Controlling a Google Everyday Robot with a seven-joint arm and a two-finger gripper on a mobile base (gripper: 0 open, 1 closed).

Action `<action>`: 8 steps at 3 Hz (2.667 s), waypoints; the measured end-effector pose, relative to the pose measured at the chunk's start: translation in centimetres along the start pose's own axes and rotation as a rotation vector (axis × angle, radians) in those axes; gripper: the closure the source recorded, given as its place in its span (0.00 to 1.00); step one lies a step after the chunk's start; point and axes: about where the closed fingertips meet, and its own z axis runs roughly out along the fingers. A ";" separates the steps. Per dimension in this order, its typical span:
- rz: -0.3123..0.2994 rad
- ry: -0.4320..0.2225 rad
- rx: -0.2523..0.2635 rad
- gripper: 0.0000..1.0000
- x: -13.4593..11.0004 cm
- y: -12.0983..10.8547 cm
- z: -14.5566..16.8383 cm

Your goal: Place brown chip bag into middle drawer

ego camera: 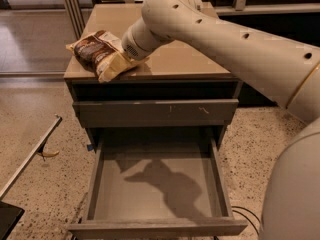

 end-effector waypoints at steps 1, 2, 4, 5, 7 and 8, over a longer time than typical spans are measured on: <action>0.006 -0.021 -0.040 0.02 -0.4 0.2 3.0; -0.004 -0.060 -0.090 0.21 -1.5 1.3 5.1; -0.024 -0.082 -0.136 0.67 -2.3 2.7 6.9; -0.020 -0.089 -0.129 0.90 -2.0 2.8 6.7; -0.005 -0.109 -0.070 1.00 0.2 2.8 2.3; 0.002 -0.133 -0.039 1.00 1.6 3.5 -1.0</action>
Offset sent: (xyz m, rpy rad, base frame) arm 0.0193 0.0721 -0.0317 0.1142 0.0350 0.1401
